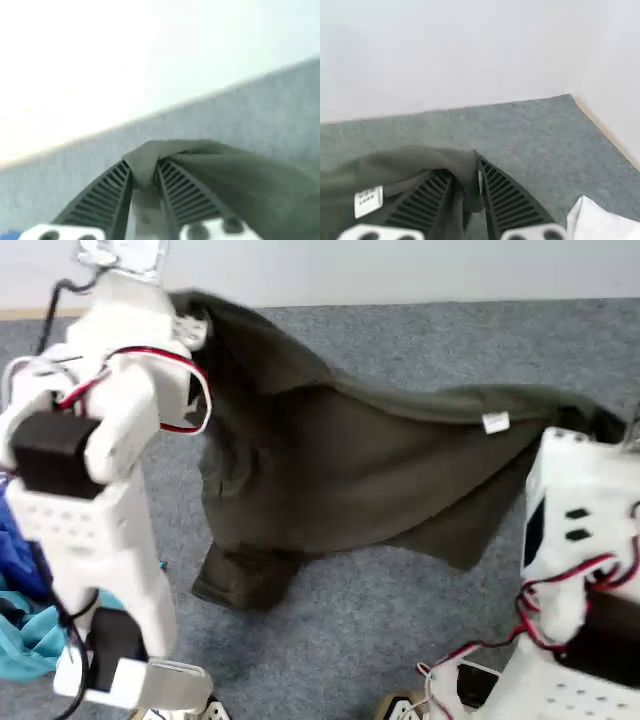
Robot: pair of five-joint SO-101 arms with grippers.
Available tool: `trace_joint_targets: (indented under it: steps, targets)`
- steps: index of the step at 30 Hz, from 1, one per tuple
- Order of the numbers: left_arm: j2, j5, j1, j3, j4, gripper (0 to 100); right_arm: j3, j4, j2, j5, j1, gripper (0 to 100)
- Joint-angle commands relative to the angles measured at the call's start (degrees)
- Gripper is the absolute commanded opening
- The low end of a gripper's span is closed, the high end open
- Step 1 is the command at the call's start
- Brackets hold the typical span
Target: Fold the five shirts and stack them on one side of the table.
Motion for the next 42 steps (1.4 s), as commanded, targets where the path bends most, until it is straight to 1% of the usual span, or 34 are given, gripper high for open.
trace_joint_targets:
  steps: [1, 4, 7, 11, 14, 19, 22, 25, 30, 33, 37, 42]
  targets:
    - [-4.0, 0.5, -0.6, -1.5, -8.6, 0, -13.8, 3.6, 6.5, -1.2, -2.1, 0.8]
    - [-5.5, 0.5, -0.6, -1.5, -14.2, 0, -21.0, 5.1, 10.2, -1.2, -3.6, 0.8]
    - [-6.8, 0.5, -0.6, -1.5, -19.3, 0, -25.3, 5.8, 12.2, -1.2, -3.6, 0.8]
    - [-8.4, 0.5, -0.6, -1.5, -23.1, 0, -29.0, 5.8, 12.8, -0.8, -3.5, 0.8]
    - [-9.3, 0.5, -0.6, -1.5, -23.8, 0, -30.9, 5.8, 12.6, 0.4, -2.9, 0.8]
    - [-11.7, 0.5, -0.6, -1.5, -23.8, 0, -32.7, 5.2, 12.6, 0.9, 4.6, 0.8]
    - [-13.3, 0.5, -0.6, -1.5, -23.8, 0, -33.7, 5.6, 12.6, 0.9, 7.0, 0.8]
    - [-14.8, 0.5, -0.8, -1.5, -24.4, 0, -35.6, 5.7, 12.6, 0.9, 7.4, 0.8]
    - [-16.2, 0.5, -6.5, -1.5, -28.3, 0, -38.7, 5.8, 12.6, 0.9, 7.4, 0.8]
    - [-16.3, 0.5, -9.1, -1.5, -28.3, 0, -38.9, 5.8, 12.6, 0.9, 7.4, 0.8]
    - [-16.8, 0.5, -9.6, -1.6, -28.2, 0, -38.9, 5.8, 12.5, 0.9, 7.4, 0.8]
    - [-19.3, 0.5, -8.1, -1.2, -27.6, 0, -38.9, 5.8, 11.9, 0.9, 7.4, 0.8]
